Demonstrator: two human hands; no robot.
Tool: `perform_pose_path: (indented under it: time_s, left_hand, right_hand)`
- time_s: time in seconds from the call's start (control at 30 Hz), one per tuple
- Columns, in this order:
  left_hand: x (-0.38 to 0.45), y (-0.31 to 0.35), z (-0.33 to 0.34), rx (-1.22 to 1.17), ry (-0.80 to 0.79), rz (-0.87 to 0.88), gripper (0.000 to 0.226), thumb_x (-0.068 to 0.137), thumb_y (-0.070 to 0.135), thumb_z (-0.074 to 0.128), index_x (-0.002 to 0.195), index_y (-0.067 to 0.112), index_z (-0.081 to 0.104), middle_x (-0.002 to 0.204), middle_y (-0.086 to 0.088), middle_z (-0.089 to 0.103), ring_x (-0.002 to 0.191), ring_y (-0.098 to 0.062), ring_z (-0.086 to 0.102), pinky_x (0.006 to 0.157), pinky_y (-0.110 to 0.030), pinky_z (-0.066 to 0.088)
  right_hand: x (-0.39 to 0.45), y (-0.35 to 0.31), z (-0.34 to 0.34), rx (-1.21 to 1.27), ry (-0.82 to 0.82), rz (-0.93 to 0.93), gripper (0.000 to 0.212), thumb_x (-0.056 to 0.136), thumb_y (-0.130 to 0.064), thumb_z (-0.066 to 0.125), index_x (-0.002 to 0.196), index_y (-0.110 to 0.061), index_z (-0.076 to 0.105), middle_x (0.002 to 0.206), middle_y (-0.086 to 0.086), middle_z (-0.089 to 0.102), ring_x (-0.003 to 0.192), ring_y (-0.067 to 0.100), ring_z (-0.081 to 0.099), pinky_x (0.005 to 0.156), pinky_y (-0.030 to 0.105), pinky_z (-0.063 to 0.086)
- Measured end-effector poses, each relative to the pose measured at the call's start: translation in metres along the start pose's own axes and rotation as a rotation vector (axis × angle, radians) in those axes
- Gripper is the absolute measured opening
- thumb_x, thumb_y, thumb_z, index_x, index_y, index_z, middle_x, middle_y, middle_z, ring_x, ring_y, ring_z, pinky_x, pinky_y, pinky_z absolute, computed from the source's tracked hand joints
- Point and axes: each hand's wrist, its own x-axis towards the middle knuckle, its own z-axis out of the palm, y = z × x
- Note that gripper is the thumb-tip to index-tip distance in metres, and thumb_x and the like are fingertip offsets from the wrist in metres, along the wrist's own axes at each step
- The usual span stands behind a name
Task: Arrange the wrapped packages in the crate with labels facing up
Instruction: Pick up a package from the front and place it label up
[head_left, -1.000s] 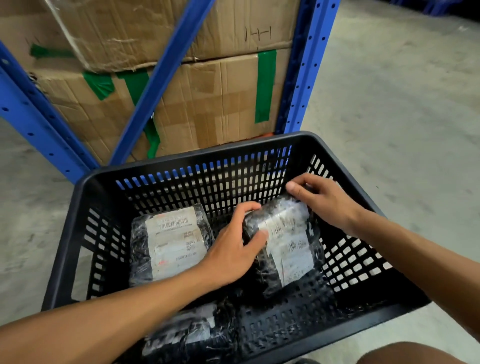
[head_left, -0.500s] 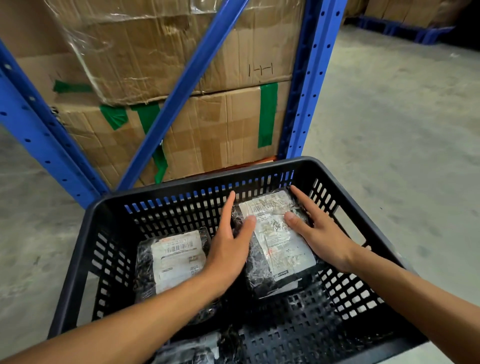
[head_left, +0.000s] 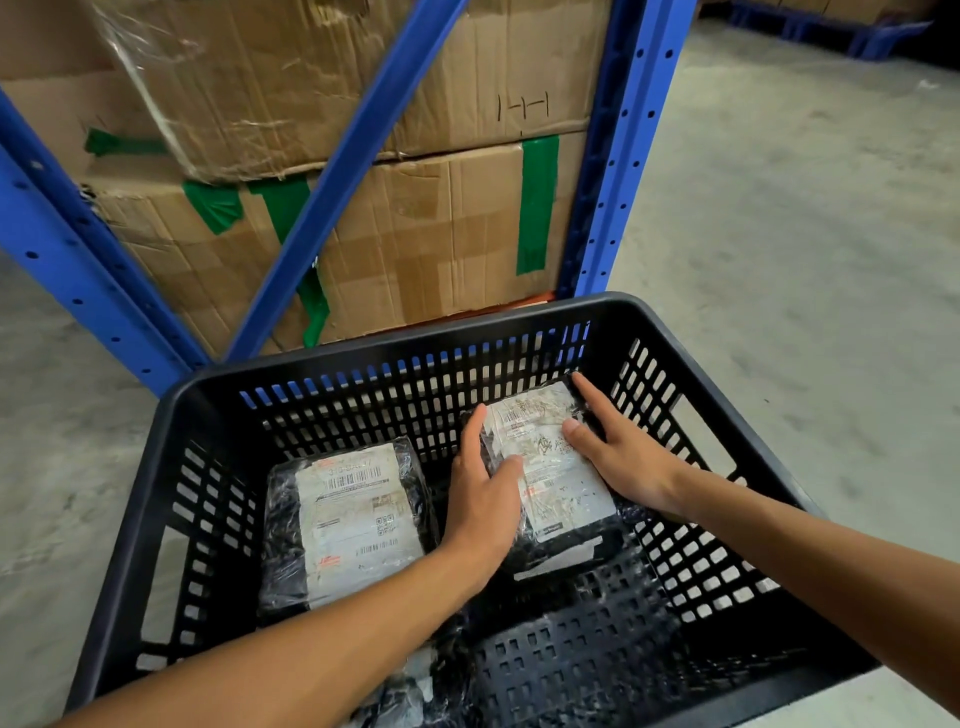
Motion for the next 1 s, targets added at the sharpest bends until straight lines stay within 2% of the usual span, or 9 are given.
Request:
perform_pose_path:
  time_s: [0.07, 0.17, 0.33, 0.53, 0.67, 0.73, 0.83, 0.93, 1.0]
  left_hand:
    - [0.009, -0.002, 0.003, 0.024, 0.021, -0.048, 0.058, 0.106, 0.015, 0.042, 0.155, 0.042, 0.026, 0.152, 0.006, 0.035, 0.062, 0.031, 0.049, 0.052, 0.003, 0.039]
    - [0.015, -0.006, 0.009, 0.042, 0.043, -0.103, 0.06, 0.105, 0.013, 0.04, 0.156, 0.041, 0.026, 0.157, 0.0, 0.035, 0.062, 0.014, 0.049, 0.042, -0.001, 0.038]
    - [0.022, -0.024, 0.012, 0.089, 0.045, -0.138, 0.061, 0.105, 0.011, 0.039, 0.157, 0.04, 0.023, 0.161, -0.002, 0.029, 0.08, 0.01, 0.042, 0.051, -0.003, 0.041]
    - [0.021, -0.043, 0.017, 0.165, -0.007, -0.17, 0.061, 0.108, 0.018, 0.037, 0.156, 0.047, 0.014, 0.17, -0.001, 0.006, 0.153, -0.021, 0.017, 0.112, -0.031, 0.024]
    - [0.025, -0.045, 0.014, 0.221, -0.035, -0.177, 0.062, 0.108, 0.02, 0.035, 0.158, 0.046, 0.008, 0.169, -0.003, 0.008, 0.129, -0.008, 0.044, 0.079, -0.001, 0.042]
    - [0.031, -0.041, 0.013, 0.306, -0.066, -0.224, 0.068, 0.106, 0.019, 0.037, 0.156, 0.05, 0.002, 0.169, -0.006, 0.008, 0.123, -0.019, 0.058, 0.053, -0.013, 0.047]
    - [0.024, -0.013, 0.003, 0.517, -0.242, -0.282, 0.086, 0.095, -0.001, 0.044, 0.159, 0.041, 0.004, 0.169, -0.01, 0.003, 0.142, -0.04, 0.039, 0.074, -0.028, 0.058]
    - [0.006, 0.037, -0.023, 0.705, -0.488, -0.111, 0.062, 0.098, 0.004, 0.047, 0.154, 0.024, 0.031, 0.149, -0.015, 0.045, 0.088, -0.018, 0.067, 0.05, -0.015, 0.051]
    - [-0.005, 0.069, -0.052, 0.849, -0.576, 0.039, 0.03, 0.102, 0.021, 0.051, 0.132, 0.02, 0.056, 0.122, -0.001, 0.065, 0.079, -0.014, 0.064, 0.066, -0.025, 0.057]
  right_hand:
    - [0.007, 0.004, 0.004, -0.005, -0.007, 0.047, 0.065, 0.103, -0.042, 0.038, 0.156, -0.04, 0.001, 0.128, -0.003, 0.051, 0.099, 0.016, 0.064, 0.097, 0.035, 0.051]
    - [0.018, 0.015, 0.01, -0.005, -0.02, 0.098, 0.064, 0.102, -0.044, 0.036, 0.155, -0.044, 0.0, 0.147, 0.01, 0.049, 0.11, 0.024, 0.064, 0.103, 0.044, 0.049]
    - [0.023, 0.032, 0.022, 0.049, -0.078, 0.156, 0.067, 0.102, -0.045, 0.034, 0.152, -0.046, -0.01, 0.155, 0.014, 0.039, 0.128, 0.03, 0.055, 0.11, 0.053, 0.041]
    - [0.024, 0.046, 0.031, -0.019, -0.109, 0.177, 0.068, 0.101, -0.05, 0.029, 0.152, -0.043, -0.016, 0.125, 0.018, 0.066, 0.085, 0.027, 0.071, 0.09, 0.049, 0.057]
    - [0.025, 0.047, 0.03, -0.058, -0.08, 0.195, 0.069, 0.1, -0.051, 0.032, 0.153, -0.043, -0.012, 0.111, 0.014, 0.071, 0.094, 0.041, 0.071, 0.083, 0.053, 0.058]
    - [0.021, 0.038, 0.025, -0.151, -0.081, 0.206, 0.07, 0.101, -0.048, 0.036, 0.156, -0.038, -0.007, 0.13, 0.017, 0.063, 0.106, 0.038, 0.068, 0.096, 0.045, 0.054]
    - [0.021, 0.021, 0.013, -0.342, -0.068, 0.144, 0.069, 0.101, -0.038, 0.046, 0.158, -0.028, 0.007, 0.154, 0.014, 0.041, 0.117, 0.029, 0.061, 0.095, 0.035, 0.048]
    - [0.02, -0.001, 0.002, -0.377, 0.046, 0.014, 0.048, 0.098, -0.029, 0.056, 0.142, -0.017, 0.044, 0.138, 0.013, 0.057, 0.098, 0.022, 0.065, 0.082, 0.028, 0.05]
    - [0.012, -0.018, -0.001, -0.352, 0.041, -0.078, 0.024, 0.095, -0.026, 0.06, 0.116, -0.014, 0.062, 0.117, 0.005, 0.067, 0.097, 0.019, 0.064, 0.087, 0.032, 0.052]
